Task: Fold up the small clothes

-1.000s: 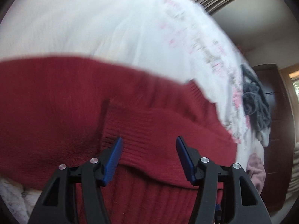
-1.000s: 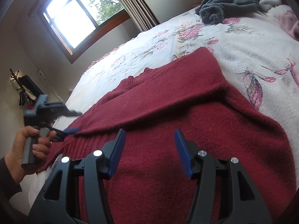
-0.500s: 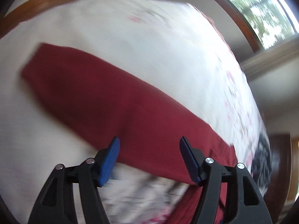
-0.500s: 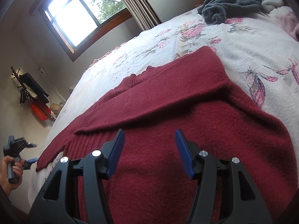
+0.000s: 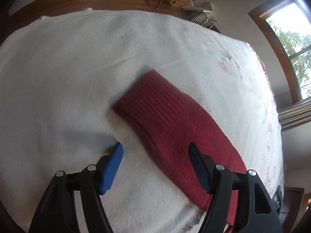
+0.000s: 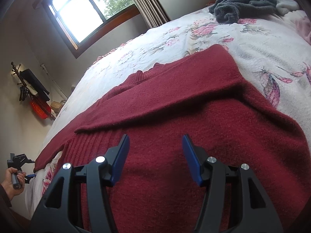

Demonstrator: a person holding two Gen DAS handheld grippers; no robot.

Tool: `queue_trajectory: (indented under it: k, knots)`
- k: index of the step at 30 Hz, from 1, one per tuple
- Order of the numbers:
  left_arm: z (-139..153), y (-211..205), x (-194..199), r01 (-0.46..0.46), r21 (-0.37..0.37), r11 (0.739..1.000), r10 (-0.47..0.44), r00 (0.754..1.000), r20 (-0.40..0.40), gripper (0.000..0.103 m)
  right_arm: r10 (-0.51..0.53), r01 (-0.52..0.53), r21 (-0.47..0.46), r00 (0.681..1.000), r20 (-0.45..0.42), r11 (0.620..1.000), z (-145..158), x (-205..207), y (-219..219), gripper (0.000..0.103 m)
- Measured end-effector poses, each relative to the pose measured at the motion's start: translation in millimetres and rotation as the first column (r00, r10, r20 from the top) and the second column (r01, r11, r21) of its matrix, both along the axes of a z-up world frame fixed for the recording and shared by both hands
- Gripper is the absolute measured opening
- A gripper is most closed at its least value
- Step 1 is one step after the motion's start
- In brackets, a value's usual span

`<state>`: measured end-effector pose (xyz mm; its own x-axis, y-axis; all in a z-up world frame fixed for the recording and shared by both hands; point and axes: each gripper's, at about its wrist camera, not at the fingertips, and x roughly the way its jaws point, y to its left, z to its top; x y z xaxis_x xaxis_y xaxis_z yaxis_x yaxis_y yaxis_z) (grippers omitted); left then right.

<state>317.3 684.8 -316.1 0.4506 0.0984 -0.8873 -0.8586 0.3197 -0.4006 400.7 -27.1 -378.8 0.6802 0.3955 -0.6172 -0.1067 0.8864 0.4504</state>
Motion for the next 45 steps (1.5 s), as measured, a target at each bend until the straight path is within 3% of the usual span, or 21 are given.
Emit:
queue_trajectory:
  k: [4,5,7,10,14,17,20,24,26,30,34,38,42,44,45]
  knots:
    - [-3.3,11.8,5.0,-0.01,0.02,1.0,0.011,1.0,-0.017,0.064,0.0,0.0,-0.01,1.0,0.001,1.0,-0.9,0.4,0.1,0.057]
    - [-2.2,12.2,6.3,-0.003,0.024,1.0,0.004,1.0,-0.025,0.038,0.0,0.0,-0.009,1.0,-0.001,1.0,-1.7,0.5,0.0,0.057]
    - [-1.3,12.9,10.1,0.025,0.013,1.0,-0.024,0.999,-0.036,0.009,0.0,0.0,-0.005,1.0,-0.009,1.0,-3.7,0.8,-0.9,0.057]
    - [21.3,3.1,21.7,0.082,0.075,0.994,-0.08,0.996,-0.032,0.008,0.001,-0.001,0.001,1.0,-0.022,1.0,-7.3,0.9,-3.8,0.055]
    - [84.9,-34.2,48.1,0.207,0.167,0.964,-0.222,0.971,0.082,0.007,0.022,-0.023,-0.025,0.999,-0.036,0.999,-4.7,-3.7,-7.0,0.055]
    - [144.5,-72.2,68.9,0.292,0.243,0.925,-0.339,0.922,0.185,0.007,0.01,-0.01,0.009,0.998,-0.063,1.0,8.2,-12.3,-15.1,0.057]
    - [193.5,-115.7,93.6,0.37,0.308,0.876,-0.452,0.852,0.262,0.007,0.011,-0.01,0.021,0.998,-0.069,1.0,30.1,-34.6,-24.0,0.058]
    - [232.6,-183.1,133.2,0.48,0.371,0.795,-0.593,0.743,0.311,0.007,0.025,-0.024,0.012,0.996,-0.083,1.0,55.8,-66.1,-35.9,0.059]
    - [238.6,-208.1,141.8,0.514,0.393,0.762,-0.636,0.708,0.307,0.007,0.025,-0.024,0.012,0.996,-0.085,1.0,66.2,-77.2,-42.5,0.059]
    - [230.4,-269.6,173.2,0.597,0.41,0.689,-0.719,0.635,0.282,0.007,0.004,-0.003,0.013,0.996,-0.087,1.0,85.7,-90.3,-59.7,0.06]
    - [215.7,-333.6,204.3,0.676,0.438,0.593,-0.8,0.558,0.221,0.007,-0.017,0.022,0.045,0.994,-0.107,0.999,90.7,-96.0,-73.1,0.067]
    - [181.1,-402.2,221.9,0.753,0.439,0.491,-0.865,0.482,0.141,0.007,-0.008,0.023,0.092,0.988,-0.157,0.995,78.7,-94.0,-78.0,0.067]
    - [126.8,-478.9,238.0,0.829,0.436,0.351,-0.921,0.389,0.002,0.007,0.003,0.014,0.1,0.986,-0.169,0.995,76.9,-90.5,-77.4,0.067]
    - [101.6,-512.8,242.3,0.856,0.426,0.294,-0.936,0.347,-0.052,0.007,0.014,0.003,0.1,0.986,-0.167,0.995,79.2,-86.3,-78.1,0.067]
    - [84.2,-532.1,244.9,0.878,0.403,0.257,-0.946,0.313,-0.078,0.007,0.019,-0.001,0.107,0.985,-0.171,0.994,79.4,-83.0,-79.3,0.069]
